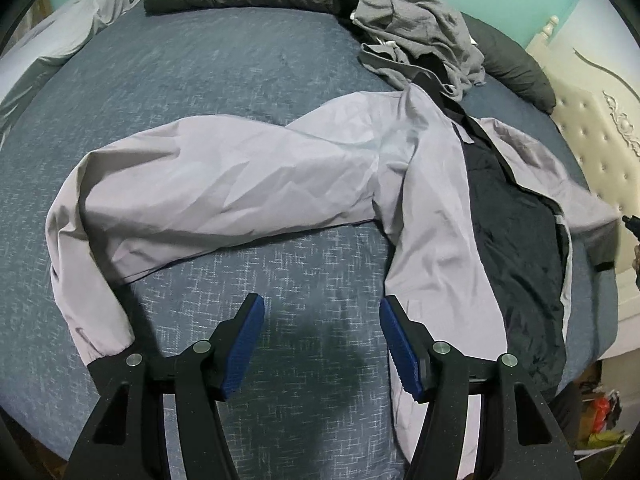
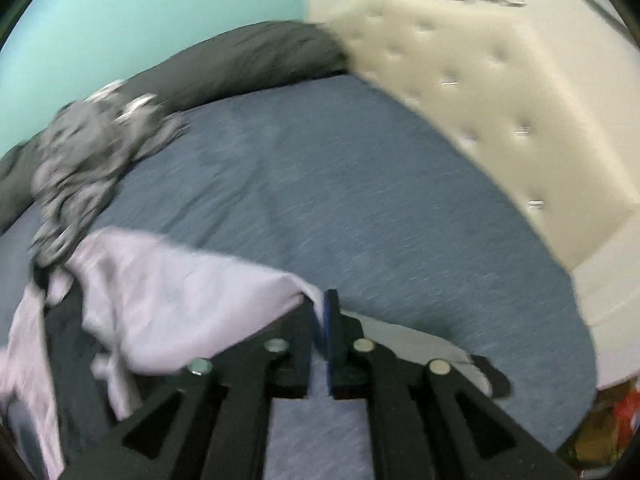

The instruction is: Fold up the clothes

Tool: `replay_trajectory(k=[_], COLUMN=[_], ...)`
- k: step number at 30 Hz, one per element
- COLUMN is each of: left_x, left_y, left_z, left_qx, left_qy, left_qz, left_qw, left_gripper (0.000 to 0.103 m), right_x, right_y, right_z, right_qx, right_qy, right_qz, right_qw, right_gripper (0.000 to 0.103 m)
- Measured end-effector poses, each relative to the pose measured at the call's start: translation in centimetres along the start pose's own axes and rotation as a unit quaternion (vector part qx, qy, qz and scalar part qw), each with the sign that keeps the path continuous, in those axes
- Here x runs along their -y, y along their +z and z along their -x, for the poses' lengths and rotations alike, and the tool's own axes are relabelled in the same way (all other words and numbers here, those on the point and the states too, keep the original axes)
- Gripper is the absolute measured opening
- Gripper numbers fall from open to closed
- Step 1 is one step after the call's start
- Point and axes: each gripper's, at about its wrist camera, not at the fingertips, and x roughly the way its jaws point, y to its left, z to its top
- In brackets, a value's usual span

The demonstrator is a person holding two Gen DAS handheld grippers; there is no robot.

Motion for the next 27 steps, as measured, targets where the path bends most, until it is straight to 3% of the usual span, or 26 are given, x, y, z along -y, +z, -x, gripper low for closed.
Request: replay_trajectory(k=[3, 5, 7, 13, 17, 23, 27], left_x=[0.2, 0.5, 1.2, 3.3, 4.3, 4.6, 4.1], left_y=[-0.1, -0.3, -0.7, -1.7, -2.5, -3.5, -4.1], left_z=[-0.2, -0.5, -0.6, 0.1, 1.1, 2.4, 2.9], left_qx=[-0.003, -0.008, -0.010, -0.006, 0.000, 0.009, 0.012], left_qy=[-0.005, -0.011, -0.016, -0.035, -0.040, -0.047, -0.051], left_qz=[0.000, -0.001, -0.006, -0.020, -0.031, -0.032, -0.026], left_qw=[1.0000, 0.9999, 0.9998, 0.9992, 0.9987, 0.9983, 0.9983], left_gripper=[0.064, 0.064, 0.064, 0.065, 0.066, 0.067, 0.068], right_x=[-0.2, -1.4, -2.6, -6.7, -9.1, -11.2, -13.4], right_y=[0.3, -1.0, -2.9, -12.4, -18.2, -22.4, -23.7], right_z=[-0.1, -0.1, 0.0, -1.6, -2.5, -2.8, -3.0], right_qx=[0.027, 0.032, 0.028, -0.065, -0.118, -0.160, -0.177], right_qy=[-0.025, 0.008, 0.046, 0.191, 0.245, 0.287, 0.281], right_qz=[-0.012, -0.001, 0.010, 0.020, 0.023, 0.002, 0.025], right_qw=[0.999, 0.999, 0.998, 0.979, 0.962, 0.945, 0.943], right_gripper=[0.033, 0.041, 0.041, 0.042, 0.042, 0.045, 0.045])
